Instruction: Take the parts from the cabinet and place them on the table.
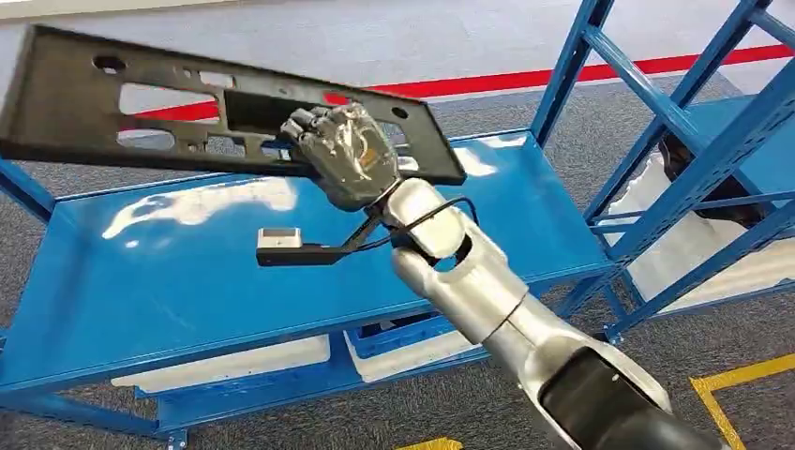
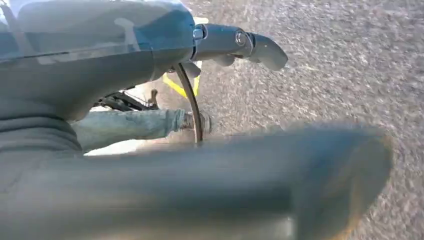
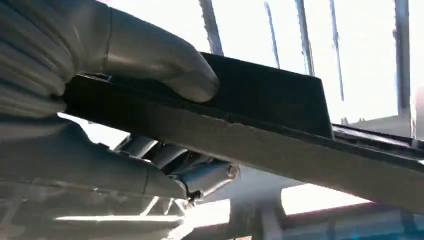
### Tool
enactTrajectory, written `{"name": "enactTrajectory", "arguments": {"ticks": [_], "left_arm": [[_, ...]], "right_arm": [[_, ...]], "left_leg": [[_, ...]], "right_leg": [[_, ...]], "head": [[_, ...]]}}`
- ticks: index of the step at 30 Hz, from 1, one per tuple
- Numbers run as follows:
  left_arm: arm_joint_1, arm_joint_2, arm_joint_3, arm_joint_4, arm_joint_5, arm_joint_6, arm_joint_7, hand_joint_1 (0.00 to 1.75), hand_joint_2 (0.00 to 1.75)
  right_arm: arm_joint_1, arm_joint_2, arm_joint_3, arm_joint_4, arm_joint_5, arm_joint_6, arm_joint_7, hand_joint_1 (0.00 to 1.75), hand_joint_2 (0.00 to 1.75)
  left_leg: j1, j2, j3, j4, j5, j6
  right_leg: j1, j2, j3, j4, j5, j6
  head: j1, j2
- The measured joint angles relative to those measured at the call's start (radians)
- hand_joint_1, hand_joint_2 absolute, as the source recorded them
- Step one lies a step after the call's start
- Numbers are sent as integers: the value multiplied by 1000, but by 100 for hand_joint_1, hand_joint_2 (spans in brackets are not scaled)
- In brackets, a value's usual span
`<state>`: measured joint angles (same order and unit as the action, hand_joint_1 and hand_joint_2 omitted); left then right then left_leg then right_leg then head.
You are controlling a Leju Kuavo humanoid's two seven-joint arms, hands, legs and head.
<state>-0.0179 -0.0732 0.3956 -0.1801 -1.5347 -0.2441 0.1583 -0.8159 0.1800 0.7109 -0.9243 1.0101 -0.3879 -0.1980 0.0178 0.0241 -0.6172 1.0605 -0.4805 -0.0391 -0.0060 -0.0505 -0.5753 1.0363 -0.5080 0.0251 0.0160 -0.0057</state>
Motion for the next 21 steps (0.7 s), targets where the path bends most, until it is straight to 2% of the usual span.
{"name": "enactTrajectory", "arguments": {"ticks": [5, 9, 16, 21], "left_arm": [[3, 0, -10, 2, -8, 49, -57, 0, 175], [4, -1, -51, 2, -9, 69, -78, 0, 175], [3, -9, -77, 5, 6, 68, -119, 0, 175], [3, -14, -60, 5, 52, 46, -63, 0, 175]], "right_arm": [[46, -64, -103, -325, -3, 8, -28, 175, 175], [81, -99, -146, -478, -5, 8, -36, 175, 175], [123, -129, -169, -588, -5, 0, -47, 175, 175], [137, -136, -178, -626, -5, -13, -53, 175, 175]], "left_leg": [[-1, 1, 0, 0, 0, 0], [-1, 1, 1, 0, 0, 0], [0, 1, 2, 0, 0, 0], [0, 1, 2, 0, 0, 0]], "right_leg": [[-1, 0, 0, 0, 0, 0], [-1, 0, 0, 0, 0, 0], [0, 0, 1, 0, 0, 0], [0, 0, 1, 0, 0, 0]], "head": [[0, 0], [0, 0], [0, 0], [0, 0]]}}
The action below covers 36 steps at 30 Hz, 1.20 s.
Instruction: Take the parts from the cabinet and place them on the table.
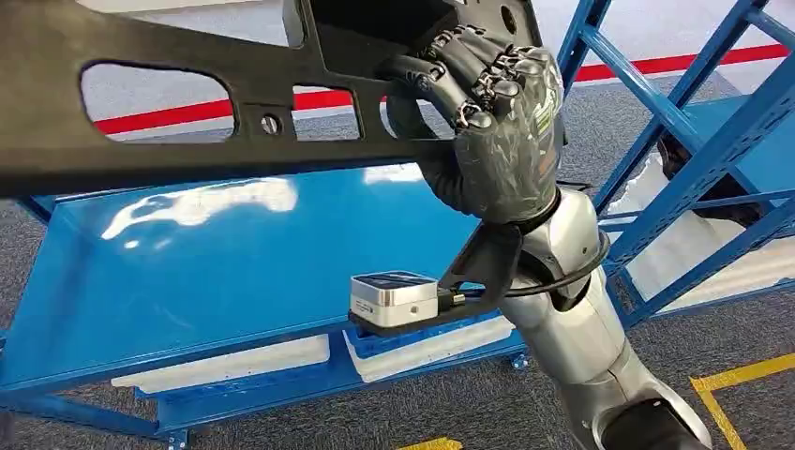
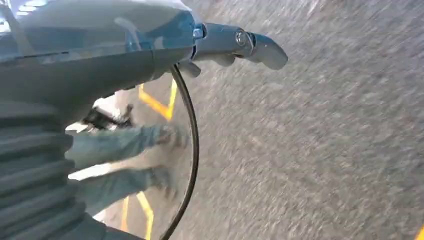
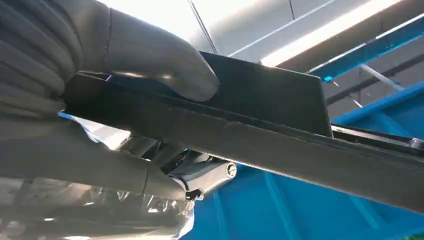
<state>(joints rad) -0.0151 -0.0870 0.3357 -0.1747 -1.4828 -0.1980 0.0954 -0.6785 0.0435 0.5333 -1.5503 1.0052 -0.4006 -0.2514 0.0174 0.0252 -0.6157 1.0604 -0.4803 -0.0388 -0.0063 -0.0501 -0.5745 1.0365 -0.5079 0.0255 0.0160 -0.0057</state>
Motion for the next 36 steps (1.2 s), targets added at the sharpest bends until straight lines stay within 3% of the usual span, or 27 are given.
{"name": "enactTrajectory", "arguments": {"ticks": [10, 16, 23, 25, 28, 32, 36], "left_arm": [[0, 0, 29, 0, 10, 13, -25, 0, 175], [0, 0, 29, 0, 9, 57, -59, 0, 175], [-1, 0, 74, 0, 85, 68, -53, 0, 175], [-1, 0, 115, 0, 153, 61, -59, 0, 175], [3, -21, 177, 0, 216, 60, -99, 0, 175], [20, -43, 203, -1, 185, 210, -201, 0, 175], [21, -48, 219, 2, 219, 117, -359, 0, 175]], "right_arm": [[18, -16, -9, -32, -1, -4, -2, 175, 175], [29, -29, -14, -37, -2, -6, -4, 175, 175], [44, -39, -20, -39, -2, -13, -12, 175, 175], [55, -44, -26, -45, 3, -23, -3, 175, 175], [102, -80, -57, -76, 21, -50, 24, 175, 175], [177, -133, -117, -120, 10, -63, 8, 175, 175], [205, -164, -147, -136, -3, -56, -6, 175, 175]], "left_leg": [[0, 0, 0, 0, 0, 0], [0, 0, 0, 0, 0, 0], [0, 0, 0, 0, 0, 0], [0, 0, 0, 0, 0, 0], [0, -1, 0, 0, 0, 0], [-1, -1, 0, 0, 0, 0], [-3, 1, 0, 0, 0, 1]], "right_leg": [[0, 0, 0, 0, 0, 0], [0, 0, 0, 0, 0, 0], [0, 0, 0, 0, 0, 0], [0, 0, 0, 0, 0, 0], [-1, 0, 0, 0, 0, 0], [-4, 0, 0, -1, 0, 1], [-4, 0, 0, 0, 1, 2]], "head": [[0, 0], [0, 0], [0, 0], [0, 0], [0, 0], [1, 0], [0, 0]]}}
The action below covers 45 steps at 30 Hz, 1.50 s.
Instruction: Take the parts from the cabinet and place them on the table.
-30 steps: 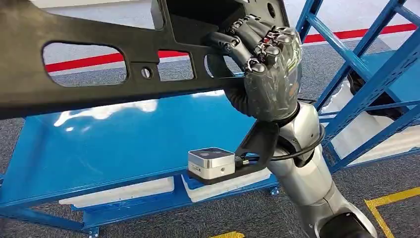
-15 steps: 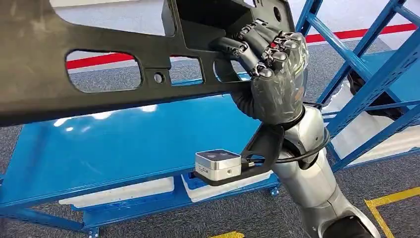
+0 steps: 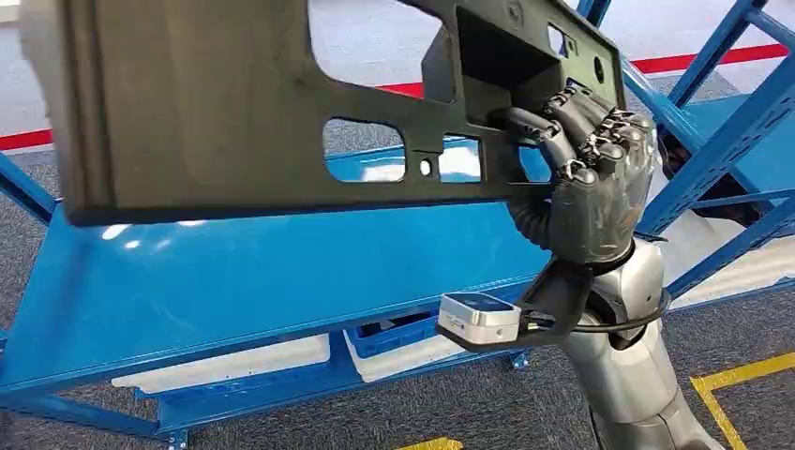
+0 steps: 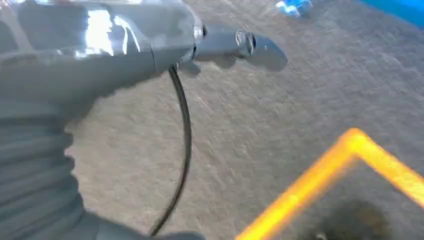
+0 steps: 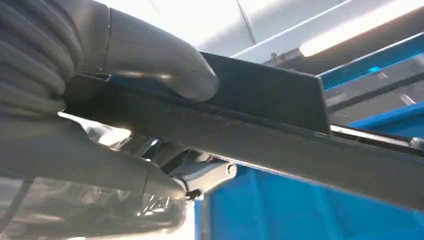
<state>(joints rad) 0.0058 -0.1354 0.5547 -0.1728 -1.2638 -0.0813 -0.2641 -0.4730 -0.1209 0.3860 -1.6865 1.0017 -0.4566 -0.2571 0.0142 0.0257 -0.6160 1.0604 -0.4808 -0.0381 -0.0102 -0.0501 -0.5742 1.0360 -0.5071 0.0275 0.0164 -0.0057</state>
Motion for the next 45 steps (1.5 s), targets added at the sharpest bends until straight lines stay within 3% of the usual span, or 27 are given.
{"name": "enactTrajectory", "arguments": {"ticks": [3, 9, 17, 23, 30, 34, 39, 41, 42, 43, 45], "left_arm": [[-19, -21, 23, 0, 45, 3, -32, 0, 175], [-85, -43, 38, -2, 24, 7, -87, 0, 175], [-126, -57, 62, -5, 89, -42, -74, 0, 175], [-130, -71, 66, -7, 96, -54, -138, 0, 175], [-111, -73, 79, -6, 120, -133, -201, 0, 175], [-102, -72, 83, -6, 117, -136, -148, 0, 175], [-101, -60, 91, -6, 120, -119, -29, 0, 175], [-100, -58, 98, -6, 127, -116, -12, 0, 175], [-100, -58, 103, -6, 129, -116, -9, 0, 175], [-100, -58, 106, -6, 130, -115, -4, 0, 175], [-101, -57, 108, -7, 129, -98, 11, 0, 175]], "right_arm": [[-19, 3, 7, 1, -33, 48, -30, 175, 175], [-106, 50, 75, 40, -46, 90, -6, 175, 175], [-149, 72, 119, 68, -37, 98, 6, 175, 175], [-156, 72, 132, 79, -39, 111, 10, 175, 175], [-162, 71, 146, 95, -44, 110, 9, 175, 175], [-163, 72, 154, 100, -48, 108, 8, 175, 175], [-165, 86, 165, 105, -55, 105, 4, 175, 175], [-165, 90, 169, 105, -55, 101, 4, 175, 175], [-165, 90, 170, 105, -55, 100, 3, 175, 175], [-161, 90, 171, 105, -55, 98, 3, 175, 175], [-157, 89, 171, 105, -55, 93, 2, 175, 175]], "left_leg": [[-1, -1, 0, 0, 1, 1], [1, -2, 1, 0, 2, 1], [1, -3, 0, 0, 3, 2], [1, -2, 0, 0, 2, 2], [0, -2, 0, 0, 2, 2], [0, -2, 0, 0, 2, 2], [-8, -2, -3, 5, 0, 8], [-13, -4, -4, 5, 5, 16], [-9, -4, -1, -7, 12, 26], [-1, -4, 2, -15, 18, 32], [1, -6, -3, -16, 22, 39]], "right_leg": [[0, 0, 0, 0, 0, 0], [1, 0, 2, 1, 0, 1], [1, -1, 2, 1, 0, 1], [0, -1, 2, 1, 0, 1], [0, -1, 2, 1, 0, 1], [1, -1, 2, 1, 0, 1], [-11, -1, 3, -1, 3, 12], [-12, -3, 5, -4, 10, 20], [-13, -3, 6, -5, 9, 23], [-15, 12, -1, 6, -13, 23], [-12, 32, -43, 113, -91, 23]], "head": [[0, 0], [0, 0], [0, 0], [0, 0], [0, 0], [0, 0], [-1, 0], [-2, 0], [-2, 0], [-2, 0], [10, 0]]}}
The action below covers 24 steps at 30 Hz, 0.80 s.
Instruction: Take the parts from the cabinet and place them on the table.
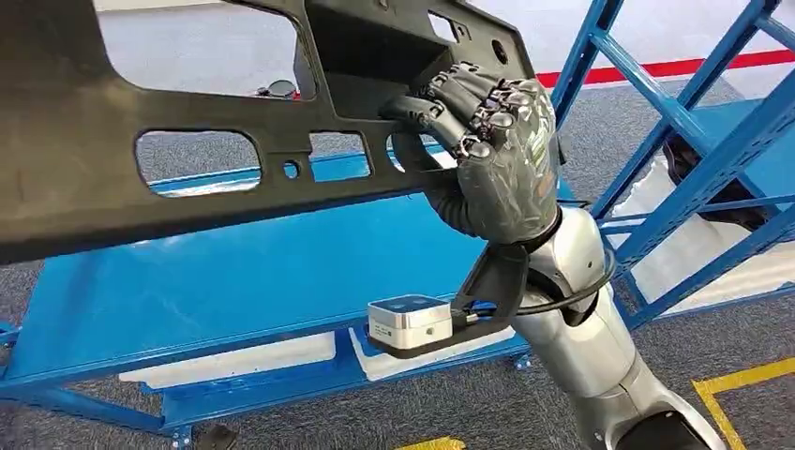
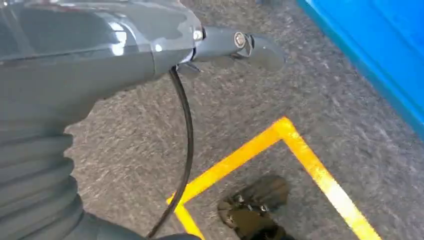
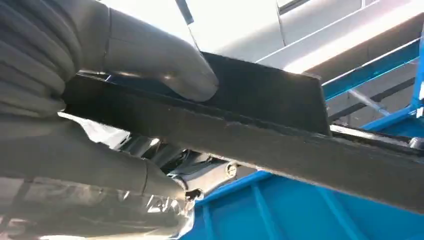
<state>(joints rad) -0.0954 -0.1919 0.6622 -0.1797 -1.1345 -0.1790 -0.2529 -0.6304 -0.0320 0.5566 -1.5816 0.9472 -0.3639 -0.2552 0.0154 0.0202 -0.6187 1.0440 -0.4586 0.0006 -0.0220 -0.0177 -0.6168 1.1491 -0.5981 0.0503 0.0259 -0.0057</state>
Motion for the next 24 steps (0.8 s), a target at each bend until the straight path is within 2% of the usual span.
{"name": "enactTrajectory", "arguments": {"ticks": [1, 2, 3, 4, 5, 6, 7, 8, 10, 11, 12, 13, 14, 15, 16, 17, 18, 19, 20, 22, 23, 24], "left_arm": [[0, 0, 2, 0, 0, 8, 8, 0, 175], [0, 0, 3, 0, 0, 16, 19, 0, 175], [1, 0, 5, 0, 0, 20, 28, 0, 175], [1, 0, 8, 0, 0, 25, 36, 0, 175], [1, 0, 8, 0, -5, 29, 46, 0, 175], [1, 0, 8, 0, -7, 35, 55, 0, 175], [1, 0, 9, 0, -8, 36, 61, 0, 175], [1, 4, 9, 0, -8, 37, 62, 0, 175], [3, 4, 9, 0, -8, 39, 63, 0, 175], [7, 4, 10, 0, -8, 41, 63, 0, 175], [10, 4, 10, 0, -8, 42, 63, 0, 175], [11, 4, 9, 0, -8, 44, 63, 0, 175], [12, 4, 9, 0, -8, 44, 63, 0, 175], [11, 4, 9, 0, -8, 47, 63, 0, 175], [11, 4, 9, 0, -8, 49, 64, 0, 175], [12, 5, 10, 0, -8, 52, 65, 0, 175], [12, 7, 10, 0, -8, 53, 65, 0, 175], [12, 7, 10, 0, -8, 53, 65, 0, 175], [12, 7, 10, 0, -8, 53, 65, 0, 175], [11, 9, 10, -1, -8, 54, 65, 0, 175], [9, 8, 10, 0, -8, 54, 65, 0, 175], [8, 8, 10, 0, -8, 55, 64, 0, 175]], "right_arm": [[8, -2, -1, 0, 0, -2, 0, 175, 175], [17, -2, -2, 0, 0, -3, 0, 175, 175], [26, -3, -2, 0, 0, -3, 0, 175, 175], [29, -3, -2, 0, 0, -3, 0, 175, 175], [30, -4, -2, 0, 0, -3, 0, 175, 175], [29, -4, -4, -2, 0, -3, 1, 175, 175], [29, -4, -6, -3, 0, -3, 2, 175, 175], [30, -4, -6, -3, 0, -3, 3, 175, 175], [32, -5, -8, -6, 0, -3, 3, 175, 175], [33, -5, -8, -6, 0, -3, 3, 175, 175], [32, -5, -8, -6, 0, -3, 3, 175, 175], [30, -5, -8, -7, 0, -3, 3, 175, 175], [30, -3, -7, -7, 0, -3, 3, 175, 175], [31, -3, -7, -8, 0, -3, 3, 175, 175], [32, -3, -7, -8, 0, -3, 3, 175, 175], [32, -3, -7, -8, 0, -3, 3, 175, 175], [33, -3, -7, -8, 0, -3, 3, 175, 175], [34, -3, -7, -8, 0, -3, 4, 175, 175], [34, -3, -7, -8, 0, -3, 4, 175, 175], [33, -3, -7, -10, 0, -3, 4, 175, 175], [32, -3, -7, -13, 0, -3, 4, 175, 175], [31, -3, -7, -15, 0, -3, 4, 175, 175]], "left_leg": [[0, -2, -1, 0, 0, 1], [-1, -5, -3, 1, 1, 0], [0, -7, -4, 1, 2, -1], [2, -10, -4, 2, 3, -3], [5, -12, -5, 5, 4, -5], [9, -14, -5, 8, 4, -8], [12, -16, -7, 12, 4, -13], [8, -19, -15, 13, 6, -23], [5, -23, -25, 16, 20, -42], [7, -23, -28, 13, 27, -50], [8, -24, -30, 11, 31, -57], [14, -22, -34, 19, 16, -60], [11, -21, -43, 48, -21, -60], [12, -22, -61, 113, -73, -60], [10, -23, -84, 194, -121, -61], [10, -23, -101, 264, -153, -62], [11, -23, -104, 305, -163, -62], [11, -23, -86, 294, -151, -63], [13, -22, -49, 244, -126, -63], [20, -20, 65, 63, -62, -66], [18, -18, 94, 14, -84, -75], [11, -24, 87, 13, -75, -65]], "right_leg": [[0, 3, -30, 76, -35, 2], [0, 5, -57, 143, -57, 3], [-1, 6, -68, 172, -54, 4], [-3, 6, -55, 151, -26, 5], [-6, 6, -23, 91, 16, 7], [-9, 6, 20, 8, 58, 9], [-13, 6, 61, -74, 87, 11], [-9, 13, 79, -95, 68, 13], [-5, 19, 66, -98, 69, 1], [-2, 19, 58, -92, 71, -4], [-5, 18, 54, -95, 77, -14], [-17, 14, 49, -100, 85, -26], [-15, 13, 43, -100, 91, -35], [-14, 12, 37, -100, 95, -41], [-12, 10, 31, -100, 100, -45], [-10, 9, 24, -100, 105, -45], [-10, 8, 17, -99, 111, -44], [-10, 8, 11, -99, 116, -43], [-12, 8, 6, -98, 121, -40], [-18, 8, -1, -94, 128, -29], [-13, 8, -7, -93, 132, -23], [-12, 7, -12, -91, 137, -15]], "head": [[3, 0], [3, 0], [4, 0], [6, 0], [7, 0], [8, 0], [11, 0], [15, 0], [15, 0], [10, 0], [6, 0], [4, 0], [-3, 0], [-11, 0], [-14, 0], [-16, 0], [-18, 0], [-18, 0], [-19, 0], [-19, 0], [-21, 0], [-25, 0]]}}
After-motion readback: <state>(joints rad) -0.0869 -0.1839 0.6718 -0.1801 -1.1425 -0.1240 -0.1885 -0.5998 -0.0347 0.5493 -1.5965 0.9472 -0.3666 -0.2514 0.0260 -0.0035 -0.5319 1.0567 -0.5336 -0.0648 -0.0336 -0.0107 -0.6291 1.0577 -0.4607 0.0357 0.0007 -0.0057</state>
